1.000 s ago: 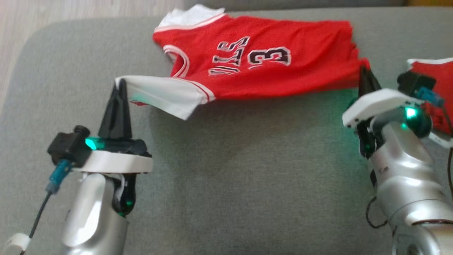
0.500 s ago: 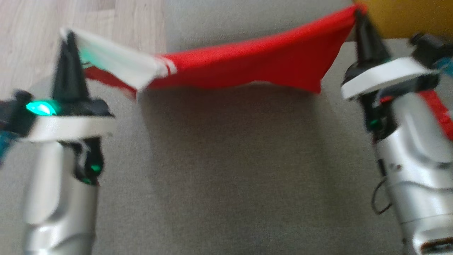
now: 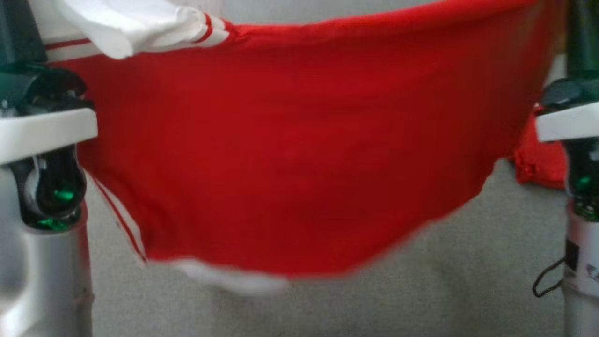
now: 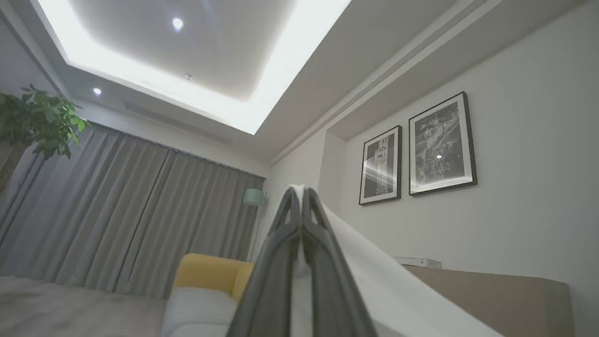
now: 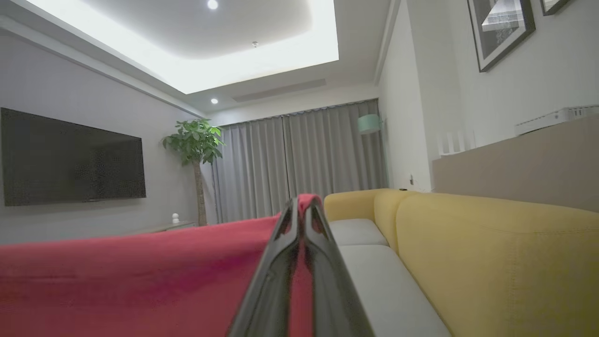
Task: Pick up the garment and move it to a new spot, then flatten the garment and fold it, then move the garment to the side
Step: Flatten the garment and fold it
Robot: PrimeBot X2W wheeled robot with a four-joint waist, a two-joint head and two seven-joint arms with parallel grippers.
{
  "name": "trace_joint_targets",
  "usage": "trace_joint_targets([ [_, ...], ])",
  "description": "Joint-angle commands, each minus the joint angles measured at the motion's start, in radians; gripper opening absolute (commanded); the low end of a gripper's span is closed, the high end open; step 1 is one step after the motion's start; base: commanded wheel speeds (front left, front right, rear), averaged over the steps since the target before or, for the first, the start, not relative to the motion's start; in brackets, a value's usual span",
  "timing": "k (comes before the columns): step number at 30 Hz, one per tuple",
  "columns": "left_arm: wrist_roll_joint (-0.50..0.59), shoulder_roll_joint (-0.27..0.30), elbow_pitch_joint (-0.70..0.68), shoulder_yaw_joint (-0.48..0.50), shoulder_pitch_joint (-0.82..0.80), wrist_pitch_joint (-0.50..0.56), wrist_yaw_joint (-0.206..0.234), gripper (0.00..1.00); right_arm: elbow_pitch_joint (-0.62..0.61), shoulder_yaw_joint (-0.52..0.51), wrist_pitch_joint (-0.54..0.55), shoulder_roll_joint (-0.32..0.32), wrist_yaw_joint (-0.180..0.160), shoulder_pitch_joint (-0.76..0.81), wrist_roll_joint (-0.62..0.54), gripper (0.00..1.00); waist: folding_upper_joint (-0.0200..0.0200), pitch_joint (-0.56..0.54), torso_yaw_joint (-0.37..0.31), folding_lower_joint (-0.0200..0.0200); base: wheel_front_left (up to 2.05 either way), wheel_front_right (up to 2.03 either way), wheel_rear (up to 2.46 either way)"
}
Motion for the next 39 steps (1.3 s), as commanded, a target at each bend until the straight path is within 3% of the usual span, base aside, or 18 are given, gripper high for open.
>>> trace_joint_targets([
  [1, -0.001, 0.045, -0.021, 0.025, -0.079, 0.024, 0.005, 0.0, -0.05, 0.006, 0.024, 0.014, -0.001, -0.039, -0.008, 0.0, -0.0001, 0.034, 0.01, 0.0001, 0.0, 0.0, 0.0],
  [7, 0.001, 0.104, 0.166, 0.009, -0.242, 0.09, -0.003, 0.0, -0.042, 0.019, 0.107, 0.02, -0.001, -0.138, -0.024, 0.0, -0.0001, 0.175, 0.007, 0.0001, 0.0, 0.0, 0.0],
  [10, 0.03, 0.149, 0.384, 0.003, -0.403, 0.064, -0.013, 0.0, 0.138, 0.116, 0.062, -0.036, -0.001, -0.317, -0.044, 0.0, -0.0001, 0.267, -0.017, 0.0001, 0.0, 0.0, 0.0],
  [15, 0.076, 0.191, 0.64, 0.013, -0.673, -0.044, -0.016, 0.0, 0.478, 0.18, -0.072, -0.047, -0.001, -0.644, -0.094, 0.0, -0.0001, 0.356, -0.038, 0.0001, 0.0, 0.0, 0.0],
  [19, 0.103, 0.195, 0.802, 0.011, -0.861, -0.158, -0.018, 0.0, 0.718, 0.179, -0.221, -0.031, -0.001, -0.864, -0.178, 0.0, -0.0001, 0.387, -0.039, 0.0001, 0.0, 0.0, 0.0],
  [20, 0.103, 0.195, 0.802, 0.011, -0.861, -0.158, -0.018, 0.0, 0.718, 0.179, -0.221, -0.031, -0.001, -0.864, -0.178, 0.0, -0.0001, 0.387, -0.039, 0.0001, 0.0, 0.0, 0.0],
  [24, 0.118, 0.183, 0.93, -0.031, -0.954, -0.243, -0.028, 0.0, 0.906, 0.141, -0.343, -0.01, -0.001, -0.97, -0.241, 0.0, -0.0001, 0.389, -0.026, 0.0001, 0.0, 0.0, 0.0],
  [30, 0.096, 0.166, 1.04, -0.136, -0.905, -0.298, -0.035, 0.0, 1.108, 0.148, -0.418, 0.008, -0.001, -0.934, -0.249, 0.0, -0.0001, 0.376, 0.001, 0.0001, 0.0, 0.0, 0.0],
  [39, 0.007, 0.219, 1.016, -0.344, -0.548, -0.326, -0.035, 0.0, 1.316, 0.246, -0.407, -0.022, -0.001, -0.718, -0.208, 0.0, -0.0001, 0.306, 0.04, 0.0001, 0.0, 0.0, 0.0],
])
